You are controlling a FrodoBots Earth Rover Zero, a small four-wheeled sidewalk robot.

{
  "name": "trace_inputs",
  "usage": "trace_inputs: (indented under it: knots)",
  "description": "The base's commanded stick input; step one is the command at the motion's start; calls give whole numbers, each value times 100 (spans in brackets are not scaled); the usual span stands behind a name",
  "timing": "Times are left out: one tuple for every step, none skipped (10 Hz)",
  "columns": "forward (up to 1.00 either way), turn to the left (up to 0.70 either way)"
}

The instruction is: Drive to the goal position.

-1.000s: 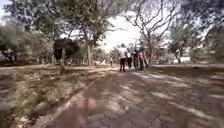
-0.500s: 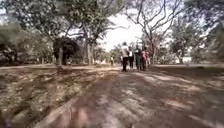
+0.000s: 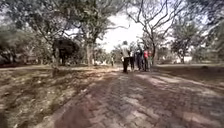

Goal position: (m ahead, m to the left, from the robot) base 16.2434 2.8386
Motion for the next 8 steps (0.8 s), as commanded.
trace_inputs:
  knots:
    - [85, 0]
    - [85, 0]
    - [85, 0]
    - [85, 0]
    - [85, 0]
    - [85, 0]
    - [85, 0]
    - [85, 0]
